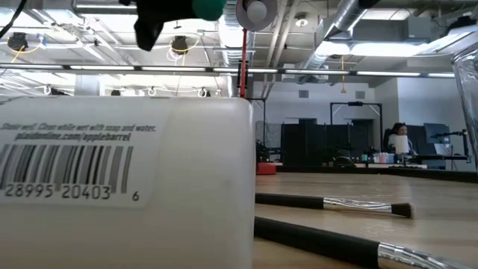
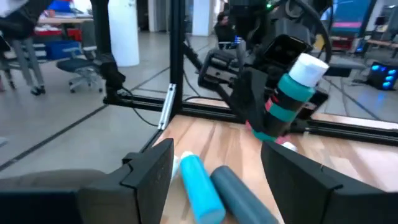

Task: Pick & Place Paint Supplies
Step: Put the dark green pain bottle into the transparent bin

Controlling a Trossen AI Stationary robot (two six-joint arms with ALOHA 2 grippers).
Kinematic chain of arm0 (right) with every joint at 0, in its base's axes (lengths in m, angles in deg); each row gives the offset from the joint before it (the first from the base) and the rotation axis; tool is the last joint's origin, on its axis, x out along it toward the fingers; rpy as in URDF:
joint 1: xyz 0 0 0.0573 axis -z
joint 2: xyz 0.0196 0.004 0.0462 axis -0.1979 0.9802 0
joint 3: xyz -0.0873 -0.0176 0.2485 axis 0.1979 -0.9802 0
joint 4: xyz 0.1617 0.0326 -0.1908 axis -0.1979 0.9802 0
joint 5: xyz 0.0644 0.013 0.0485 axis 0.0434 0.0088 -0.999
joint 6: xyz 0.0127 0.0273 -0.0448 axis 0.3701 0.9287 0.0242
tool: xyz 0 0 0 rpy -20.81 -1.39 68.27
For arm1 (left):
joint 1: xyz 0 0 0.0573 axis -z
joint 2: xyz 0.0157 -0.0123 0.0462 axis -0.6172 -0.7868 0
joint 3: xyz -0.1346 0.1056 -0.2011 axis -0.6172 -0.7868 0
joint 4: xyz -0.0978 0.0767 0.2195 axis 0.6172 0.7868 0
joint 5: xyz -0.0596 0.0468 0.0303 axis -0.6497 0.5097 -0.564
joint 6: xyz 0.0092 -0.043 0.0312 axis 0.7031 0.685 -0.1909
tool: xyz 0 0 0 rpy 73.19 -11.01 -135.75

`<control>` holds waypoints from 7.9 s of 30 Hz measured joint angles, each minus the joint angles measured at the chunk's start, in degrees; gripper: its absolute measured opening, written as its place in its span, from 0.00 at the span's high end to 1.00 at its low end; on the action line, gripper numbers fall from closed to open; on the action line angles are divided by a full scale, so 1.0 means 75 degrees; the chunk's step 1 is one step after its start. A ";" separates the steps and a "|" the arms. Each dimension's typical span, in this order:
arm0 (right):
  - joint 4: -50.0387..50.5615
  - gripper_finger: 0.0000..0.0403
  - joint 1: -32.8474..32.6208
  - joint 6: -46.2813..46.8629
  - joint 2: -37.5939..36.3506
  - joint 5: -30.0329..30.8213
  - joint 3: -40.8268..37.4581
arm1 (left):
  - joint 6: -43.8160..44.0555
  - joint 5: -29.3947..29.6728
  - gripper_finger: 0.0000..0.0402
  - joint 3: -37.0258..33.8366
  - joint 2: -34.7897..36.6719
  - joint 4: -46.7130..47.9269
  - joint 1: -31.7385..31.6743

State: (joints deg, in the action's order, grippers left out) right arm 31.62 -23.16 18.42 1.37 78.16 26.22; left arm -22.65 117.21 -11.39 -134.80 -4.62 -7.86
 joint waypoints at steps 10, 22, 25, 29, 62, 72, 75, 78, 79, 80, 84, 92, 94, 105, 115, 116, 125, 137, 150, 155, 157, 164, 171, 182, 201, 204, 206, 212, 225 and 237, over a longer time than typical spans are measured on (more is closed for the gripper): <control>-0.1086 0.42 0.0797 0.0726 0.0558 -0.1636 0.0256 | -0.1378 -0.0268 0.83 0.0156 -0.1502 -0.2369 -0.0058; -0.1262 0.42 0.1181 0.0968 0.1763 -0.1657 0.1006 | -0.1877 -0.0707 0.83 0.0911 -0.2139 -0.2591 -0.0022; -0.1252 0.42 0.1164 0.0963 0.1930 -0.1646 0.1154 | -0.1863 -0.0772 0.83 0.0912 -0.2160 -0.2585 -0.0022; -0.1259 0.42 0.1170 0.0964 0.1964 -0.1661 0.1186 | -0.1812 -0.0922 0.83 0.0912 -0.2160 -0.2580 -0.0030; -0.1749 0.42 0.1576 0.1249 0.2064 -0.1650 0.1201 | -0.1810 -0.0606 0.83 0.0912 -0.2160 -0.2565 -0.0094; -0.0356 0.47 0.1667 0.1212 0.2101 -0.1658 0.1654 | -0.1234 -0.0797 0.83 0.0903 -0.2146 -0.2088 -0.0100; 0.0303 0.51 0.1566 0.1190 0.2098 -0.1656 0.1877 | -0.1038 -0.0833 0.83 0.0903 -0.2146 -0.1833 -0.0106; 0.1602 0.54 0.1554 0.1207 0.2101 -0.1662 0.2290 | -0.0976 -0.0836 0.83 0.0903 -0.2146 -0.1720 -0.0100; 0.2075 0.55 0.1544 0.1228 0.2101 -0.1664 0.2449 | -0.0973 -0.0830 0.83 0.0903 -0.2146 -0.1688 -0.0100; 0.2510 0.56 0.1519 0.1258 0.2101 -0.1676 0.2590 | -0.0930 -0.0839 0.83 0.0903 -0.2146 -0.1683 -0.0100; 0.3328 0.57 0.1498 0.1266 0.2101 -0.1665 0.2844 | -0.0843 -0.0857 0.83 0.0903 -0.2146 -0.1662 -0.0104; 0.3037 0.56 0.1362 0.1063 0.2034 -0.1658 0.2847 | -0.0801 -0.1119 0.83 0.0906 -0.2146 -0.1581 -0.0097; 0.2873 0.56 0.1367 0.1045 0.2032 -0.1660 0.2847 | -0.0771 -0.1130 0.83 0.0906 -0.2146 -0.1525 -0.0100; 0.3054 0.54 0.1476 0.1193 0.2031 -0.1694 0.2847 | -0.0641 -0.1122 0.83 0.0906 -0.2149 -0.1414 -0.0100; 0.3112 0.59 0.1483 0.1246 0.2031 -0.1863 0.2847 | -0.0658 -0.1098 0.83 0.0906 -0.2149 -0.1385 -0.0100; 0.3112 0.60 0.1483 0.1246 0.2031 -0.1863 0.2847 | -0.0658 -0.1101 0.83 0.0906 -0.2149 -0.1388 -0.0100; 0.3112 0.66 0.1479 0.1225 0.2074 -0.1863 0.2847 | -0.0648 -0.1102 0.82 0.0906 -0.2160 -0.1356 -0.0100; 0.3232 0.68 0.1453 0.1227 0.2093 -0.1878 0.2847 | -0.0658 -0.1093 0.59 0.0915 -0.1992 -0.1140 -0.0016; 0.3542 0.68 0.0998 0.1597 0.1857 -0.1841 0.2844 | -0.0455 -0.0545 0.36 0.0914 -0.0634 0.1251 0.0390; 0.3939 0.67 0.0386 0.1989 0.1552 -0.1084 0.2844 | -0.0043 0.0225 0.36 0.0912 -0.0339 0.2234 0.0440; 0.4195 0.66 0.0049 0.2200 0.1419 -0.0618 0.2844 | 0.0028 0.0228 0.37 0.0912 -0.0339 0.2319 0.0398; 0.4479 0.67 -0.1352 0.2652 0.1220 0.0820 0.2943 | 0.0249 0.0280 0.37 0.0906 -0.0424 0.2277 0.0334; 0.5322 0.67 -0.2618 0.2970 0.1336 0.2084 0.3523 | 0.0414 0.0350 0.37 0.0906 -0.0423 0.2229 0.0314; 0.5256 0.67 -0.3809 0.3473 0.1933 0.3667 0.3643 | 0.1147 0.0187 0.37 0.0906 -0.1119 0.1863 0.0343; 0.7103 0.67 -0.4350 0.5916 0.3109 0.3954 0.4191 | 0.1146 -0.0180 0.38 0.0906 -0.1627 0.0529 0.0663; 0.7358 0.67 -0.4440 0.5932 0.3109 0.4048 0.4333 | 0.1058 -0.0178 0.38 0.0906 -0.1627 0.0510 0.0663; 0.7454 0.67 -0.4438 0.5938 0.3109 0.4042 0.4339 | 0.0983 -0.0175 0.38 0.0906 -0.1627 0.0503 0.0660; 0.7746 0.66 -0.4241 0.6256 0.3389 0.4052 0.4341 | 0.0939 -0.0143 0.39 0.0906 -0.1627 0.0494 0.0628; 0.8482 0.66 -0.4294 0.7589 0.4013 0.3888 0.4336 | 0.0939 -0.0147 0.39 0.0906 -0.1627 0.0448 0.0628; 0.8475 0.66 -0.4329 0.7966 0.4301 0.3992 0.4345 | 0.0939 -0.0151 0.39 0.0906 -0.1627 0.0460 0.0628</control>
State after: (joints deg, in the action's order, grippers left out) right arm 95.19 -55.63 78.16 33.62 108.10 58.80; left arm -15.61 116.07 -4.59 -147.00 -1.17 -3.15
